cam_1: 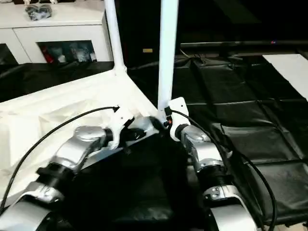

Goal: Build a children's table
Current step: Rotate leg to tighten

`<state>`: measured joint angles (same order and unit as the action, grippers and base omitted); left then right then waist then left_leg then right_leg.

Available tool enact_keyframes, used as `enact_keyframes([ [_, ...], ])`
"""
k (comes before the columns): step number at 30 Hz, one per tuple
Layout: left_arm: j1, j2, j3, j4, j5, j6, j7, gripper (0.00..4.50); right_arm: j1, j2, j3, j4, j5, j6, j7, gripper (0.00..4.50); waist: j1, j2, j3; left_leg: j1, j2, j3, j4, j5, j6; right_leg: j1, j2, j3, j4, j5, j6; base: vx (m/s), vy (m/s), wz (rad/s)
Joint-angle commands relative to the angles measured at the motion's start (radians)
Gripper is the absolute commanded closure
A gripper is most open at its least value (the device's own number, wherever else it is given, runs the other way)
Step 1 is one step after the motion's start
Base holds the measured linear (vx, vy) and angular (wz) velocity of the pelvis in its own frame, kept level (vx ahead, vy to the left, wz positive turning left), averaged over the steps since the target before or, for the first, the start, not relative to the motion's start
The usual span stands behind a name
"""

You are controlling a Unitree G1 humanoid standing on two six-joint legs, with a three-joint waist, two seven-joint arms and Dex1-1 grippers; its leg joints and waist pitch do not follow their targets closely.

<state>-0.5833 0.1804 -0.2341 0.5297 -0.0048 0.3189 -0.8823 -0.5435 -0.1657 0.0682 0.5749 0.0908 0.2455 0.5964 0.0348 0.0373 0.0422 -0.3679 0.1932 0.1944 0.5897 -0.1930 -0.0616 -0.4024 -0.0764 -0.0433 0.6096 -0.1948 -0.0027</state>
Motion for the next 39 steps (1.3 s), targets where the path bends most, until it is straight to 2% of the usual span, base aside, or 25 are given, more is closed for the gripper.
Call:
enact_keyframes([
  [1,0.005,-0.007,-0.03,-0.041,-0.04,-0.04,-0.079,4.5,0.026,-0.004,0.078,-0.037,0.023,0.005,0.118,0.4,0.011,-0.01,-0.062,0.007,0.033,-0.015,-0.06,-0.144,0.082,0.058,-0.059,0.035,-0.067,-0.071,-0.267,0.0,0.0,0.0],
  [2,0.008,0.01,-0.035,-0.051,-0.045,-0.039,-0.11,4.5,0.054,-0.043,0.1,-0.088,0.039,0.0,0.202,0.4,0.011,-0.012,-0.058,0.005,0.033,-0.015,-0.062,-0.152,0.083,0.057,-0.059,0.035,-0.07,-0.09,-0.262,0.0,0.0,0.0],
  [3,0.01,0.02,-0.037,-0.056,-0.048,-0.038,-0.128,4.5,0.071,-0.066,0.111,-0.115,0.05,-0.005,0.254,0.4,0.014,-0.01,-0.059,0.009,0.035,-0.016,-0.062,-0.155,0.081,0.056,-0.059,0.035,-0.069,-0.096,-0.261,0.0,0.0,0.0],
  [4,0.011,0.028,-0.04,-0.06,-0.052,-0.043,-0.151,4.5,0.084,-0.088,0.122,-0.139,0.059,-0.009,0.301,0.4,0.014,-0.019,-0.057,0.007,0.036,-0.014,-0.062,-0.16,0.081,0.055,-0.057,0.036,-0.069,-0.099,-0.26,0.0,0.0,0.0],
  [5,0.013,0.032,-0.041,-0.063,-0.055,-0.045,-0.161,4.5,0.089,-0.096,0.125,-0.149,0.064,-0.007,0.317,0.4,0.017,-0.015,-0.058,0.008,0.036,-0.014,-0.062,-0.161,0.08,0.053,-0.058,0.036,-0.069,-0.109,-0.26,0.0,0.0,0.0],
  [6,0.026,0.06,-0.05,-0.09,-0.077,-0.048,-0.238,4.5,0.124,-0.156,0.15,-0.222,0.101,0.008,0.434,0.4,0.019,-0.016,-0.055,0.008,0.035,-0.014,-0.063,-0.171,0.078,0.054,-0.058,0.036,-0.072,-0.137,-0.257,0.0,0.0,0.0],
  [7,0.026,0.061,-0.05,-0.091,-0.078,-0.048,-0.24,4.5,0.124,-0.157,0.151,-0.224,0.102,0.009,0.438,0.4,0.025,-0.016,-0.055,0.011,0.036,-0.013,-0.062,-0.174,0.081,0.054,-0.059,0.037,-0.073,-0.143,-0.251,0.0,0.0,0.0],
  [8,0.026,0.061,-0.05,-0.091,-0.078,-0.048,-0.24,4.5,0.124,-0.157,0.151,-0.224,0.102,0.009,0.438,0.4,0.027,-0.016,-0.055,0.007,0.039,-0.012,-0.062,-0.165,0.084,0.053,-0.059,0.038,-0.07,-0.131,-0.252,0.0,0.0,0.0],
  [9,0.042,0.087,-0.055,-0.123,-0.103,-0.039,-0.31,4.5,0.145,-0.199,0.161,-0.276,0.129,0.032,0.522,0.4,0.03,-0.009,-0.055,0.011,0.037,-0.013,-0.063,-0.166,0.079,0.05,-0.059,0.036,-0.073,-0.145,-0.251,0.0,0.0,0.0],
  [10,0.042,0.087,-0.055,-0.123,-0.103,-0.039,-0.31,4.5,0.145,-0.199,0.161,-0.276,0.129,0.032,0.522,0.4,0.03,-0.009,-0.055,0.011,0.037,-0.013,-0.063,-0.166,0.079,0.05,-0.059,0.036,-0.073,-0.145,-0.251,0.0,0.0,0.0],
  [12,0.055,0.12,-0.069,-0.149,-0.117,-0.023,-0.373,4.5,0.148,-0.218,0.162,-0.298,0.142,0.054,0.561,0.54,0.035,-0.002,-0.055,0.01,0.039,-0.013,-0.063,-0.174,0.074,0.048,-0.058,0.036,-0.071,-0.152,-0.253,0.0,0.0,0.0],
  [14,0.058,0.129,-0.072,-0.155,-0.12,-0.019,-0.386,4.5,0.149,-0.221,0.162,-0.303,0.144,0.061,0.569,0.64,0.033,-0.005,-0.054,0.01,0.039,-0.012,-0.064,-0.185,0.067,0.047,-0.058,0.036,-0.073,-0.164,-0.253,0.0,0.0,0.0],
  [17,0.058,0.149,-0.076,-0.162,-0.126,-0.013,-0.421,4.5,0.151,-0.235,0.169,-0.313,0.147,0.08,0.591,0.96,0.035,-0.004,-0.053,0.013,0.039,-0.014,-0.067,-0.197,0.051,0.046,-0.058,0.037,-0.076,-0.194,-0.247,0.0,0.0,0.0],
  [26,0.055,0.158,-0.073,-0.163,-0.129,-0.009,-0.442,4.5,0.159,-0.239,0.182,-0.336,0.158,0.11,0.611,1.64,0.045,-0.002,-0.058,0.011,0.037,-0.013,-0.062,-0.153,0.053,0.049,-0.056,0.036,-0.067,-0.112,-0.256,0.0,0.0,0.0],
  [30,0.057,0.149,-0.065,-0.16,-0.127,-0.007,-0.42,4.5,0.171,-0.229,0.182,-0.344,0.158,0.124,0.599,1.79,0.046,-0.003,-0.057,0.011,0.036,-0.013,-0.062,-0.163,0.052,0.049,-0.058,0.036,-0.069,-0.129,-0.255,0.0,0.0,0.0],
  [33,0.041,0.112,-0.041,-0.117,-0.104,-0.016,-0.325,4.5,0.185,-0.194,0.172,-0.322,0.141,0.116,0.525,1.8,0.046,-0.003,-0.056,0.013,0.037,-0.013,-0.064,-0.174,0.044,0.047,-0.058,0.037,-0.073,-0.154,-0.248,0.0,0.0,0.0],
  [37,-0.001,0.055,-0.011,-0.036,-0.053,-0.038,-0.148,4.5,0.165,-0.115,0.13,-0.226,0.084,0.078,0.331,1.8,0.037,-0.006,-0.052,0.013,0.031,-0.015,-0.067,-0.198,0.015,0.044,-0.059,0.036,-0.082,-0.241,-0.219,0.0,0.0,0.0],
  [38,-0.017,0.032,-0.001,-0.014,-0.045,-0.03,-0.094,4.5,0.14,-0.081,0.107,-0.162,0.057,0.077,0.218,1.8,0.037,-0.007,-0.052,0.016,0.03,-0.016,-0.067,-0.206,0.011,0.045,-0.06,0.036,-0.084,-0.261,-0.214,0.0,0.0,0.0],
  [39,-0.032,0.01,0.009,0.005,-0.038,-0.02,-0.041,4.5,0.117,-0.049,0.082,-0.102,0.04,0.08,0.123,1.81,0.029,-0.004,-0.052,0.016,0.029,-0.018,-0.069,-0.216,-0.004,0.042,-0.061,0.036,-0.087,-0.296,-0.206,0.0,0.0,0.0],
])
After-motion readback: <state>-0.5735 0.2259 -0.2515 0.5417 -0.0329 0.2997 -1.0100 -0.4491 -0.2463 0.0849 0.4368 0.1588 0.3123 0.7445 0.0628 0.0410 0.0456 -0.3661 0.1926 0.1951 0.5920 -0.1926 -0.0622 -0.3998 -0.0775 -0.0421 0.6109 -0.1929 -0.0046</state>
